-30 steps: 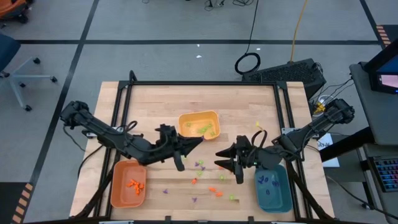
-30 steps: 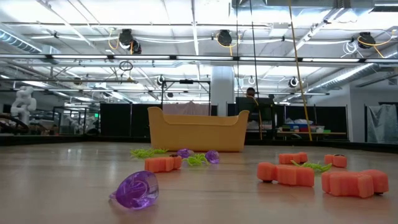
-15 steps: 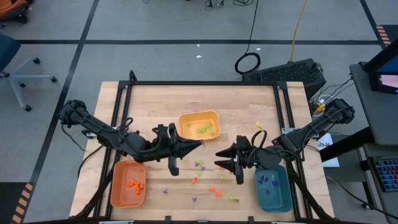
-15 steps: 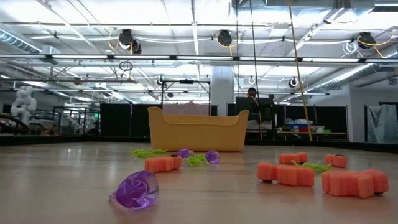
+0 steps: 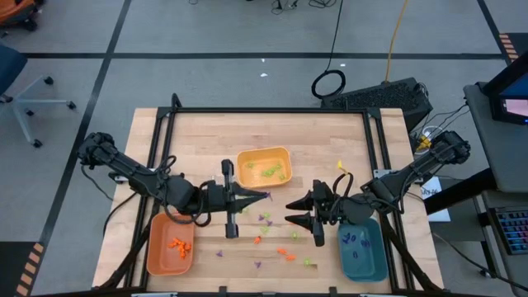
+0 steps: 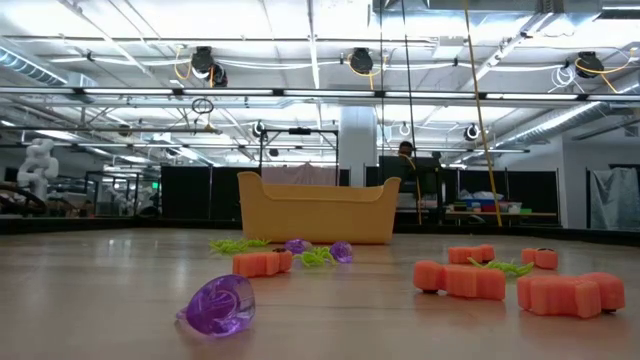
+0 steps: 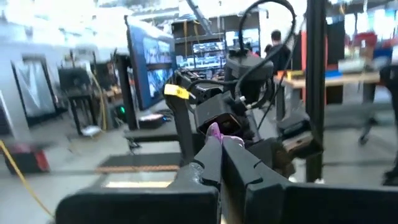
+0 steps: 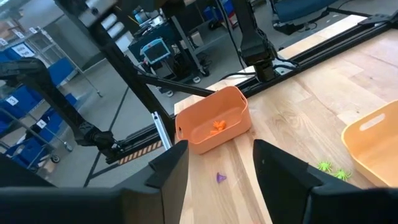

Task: Sort Halloween decoration
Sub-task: Put the violet witch hat toy into the blue bin

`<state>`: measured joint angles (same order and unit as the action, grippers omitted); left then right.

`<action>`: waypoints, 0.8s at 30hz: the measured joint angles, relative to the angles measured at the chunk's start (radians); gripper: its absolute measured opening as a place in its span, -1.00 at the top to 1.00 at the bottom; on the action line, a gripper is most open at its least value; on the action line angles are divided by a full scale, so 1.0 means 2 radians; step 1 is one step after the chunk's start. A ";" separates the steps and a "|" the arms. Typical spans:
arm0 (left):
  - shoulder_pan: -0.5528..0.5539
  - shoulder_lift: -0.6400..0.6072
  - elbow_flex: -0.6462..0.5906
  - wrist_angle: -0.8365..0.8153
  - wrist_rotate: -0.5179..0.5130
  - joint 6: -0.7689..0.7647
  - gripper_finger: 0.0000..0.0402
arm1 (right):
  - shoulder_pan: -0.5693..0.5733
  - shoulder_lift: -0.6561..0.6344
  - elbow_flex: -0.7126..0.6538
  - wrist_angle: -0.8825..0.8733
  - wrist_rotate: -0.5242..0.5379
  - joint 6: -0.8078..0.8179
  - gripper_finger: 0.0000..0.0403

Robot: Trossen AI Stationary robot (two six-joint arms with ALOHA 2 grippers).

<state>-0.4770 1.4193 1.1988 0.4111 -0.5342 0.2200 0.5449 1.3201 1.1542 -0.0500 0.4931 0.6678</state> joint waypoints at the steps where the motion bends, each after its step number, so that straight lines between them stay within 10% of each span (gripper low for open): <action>1: 0.000 0.000 0.000 0.000 0.005 0.021 1.00 | 0.000 0.000 0.000 0.000 0.000 0.000 0.16; 24: -0.001 0.000 0.000 0.000 0.015 0.088 1.00 | 0.000 0.000 0.000 -0.005 0.000 -0.004 0.16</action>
<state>-0.4782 1.4193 1.1988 0.4110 -0.5046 0.3961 0.5449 1.3201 1.1542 -0.0603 0.4931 0.6598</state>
